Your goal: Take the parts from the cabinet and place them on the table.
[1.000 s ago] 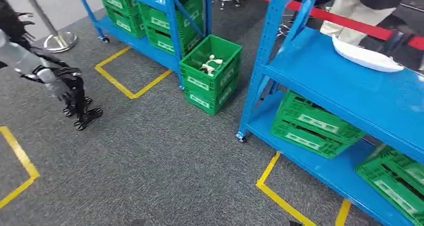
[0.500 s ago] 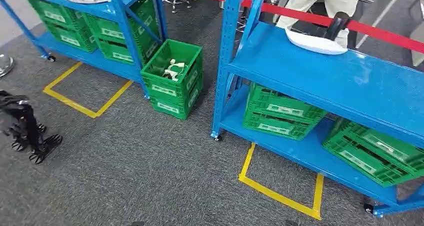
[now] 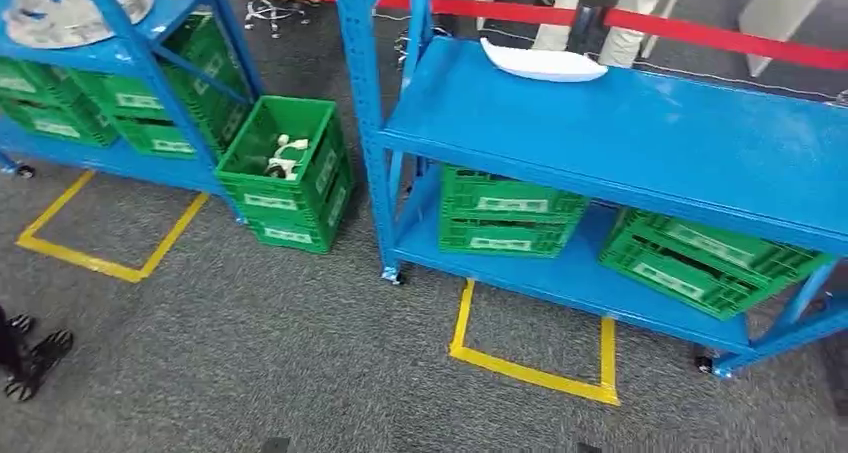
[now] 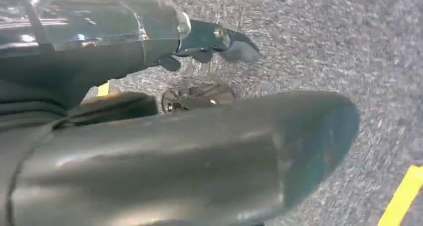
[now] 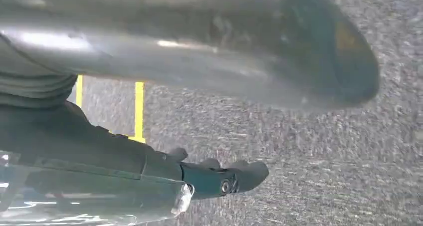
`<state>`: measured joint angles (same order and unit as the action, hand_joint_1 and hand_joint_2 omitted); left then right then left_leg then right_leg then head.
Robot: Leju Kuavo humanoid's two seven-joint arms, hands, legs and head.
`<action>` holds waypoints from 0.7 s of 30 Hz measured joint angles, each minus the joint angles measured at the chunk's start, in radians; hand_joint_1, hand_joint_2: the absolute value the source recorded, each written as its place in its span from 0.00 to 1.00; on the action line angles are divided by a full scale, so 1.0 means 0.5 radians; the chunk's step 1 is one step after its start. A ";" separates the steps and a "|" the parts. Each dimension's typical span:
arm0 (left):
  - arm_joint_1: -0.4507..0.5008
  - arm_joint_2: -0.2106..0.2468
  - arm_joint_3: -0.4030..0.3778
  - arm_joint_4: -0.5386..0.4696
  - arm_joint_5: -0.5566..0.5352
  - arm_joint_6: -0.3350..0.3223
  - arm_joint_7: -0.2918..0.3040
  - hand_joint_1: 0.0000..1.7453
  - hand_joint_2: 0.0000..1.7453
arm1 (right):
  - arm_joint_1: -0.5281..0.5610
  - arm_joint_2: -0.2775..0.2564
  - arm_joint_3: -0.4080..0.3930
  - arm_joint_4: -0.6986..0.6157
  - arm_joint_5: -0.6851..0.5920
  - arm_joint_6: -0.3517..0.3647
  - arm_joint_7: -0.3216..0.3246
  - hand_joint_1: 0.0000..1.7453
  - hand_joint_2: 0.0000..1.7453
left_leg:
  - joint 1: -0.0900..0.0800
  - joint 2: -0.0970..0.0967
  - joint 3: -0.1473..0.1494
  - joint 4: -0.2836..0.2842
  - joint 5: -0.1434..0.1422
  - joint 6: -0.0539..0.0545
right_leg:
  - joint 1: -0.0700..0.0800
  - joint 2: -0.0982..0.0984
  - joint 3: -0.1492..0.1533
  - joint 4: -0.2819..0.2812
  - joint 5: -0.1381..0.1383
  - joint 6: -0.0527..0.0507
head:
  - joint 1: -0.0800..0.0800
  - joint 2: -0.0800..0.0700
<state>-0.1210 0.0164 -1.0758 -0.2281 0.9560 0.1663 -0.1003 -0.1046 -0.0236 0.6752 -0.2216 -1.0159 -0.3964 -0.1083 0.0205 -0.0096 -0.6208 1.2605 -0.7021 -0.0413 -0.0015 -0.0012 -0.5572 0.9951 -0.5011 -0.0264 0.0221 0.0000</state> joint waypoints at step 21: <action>0.011 0.008 -0.002 0.001 -0.002 -0.001 0.004 0.00 0.00 | 0.014 0.004 0.016 0.001 -0.005 -0.005 0.000 0.00 0.00 | -0.005 0.150 0.218 -0.518 0.295 0.093 | -0.033 -0.003 -0.230 0.443 -0.135 0.151 | 0.018 0.000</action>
<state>-0.1156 0.0202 -1.0769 -0.2277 0.9552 0.1659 -0.0984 -0.0977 -0.0217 0.6832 -0.2213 -1.0182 -0.3986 -0.1083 0.0181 0.0656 -0.5117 1.0016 -0.5544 0.0051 -0.0179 -0.0028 -0.6722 1.2166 -0.5686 0.0490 0.0313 0.0000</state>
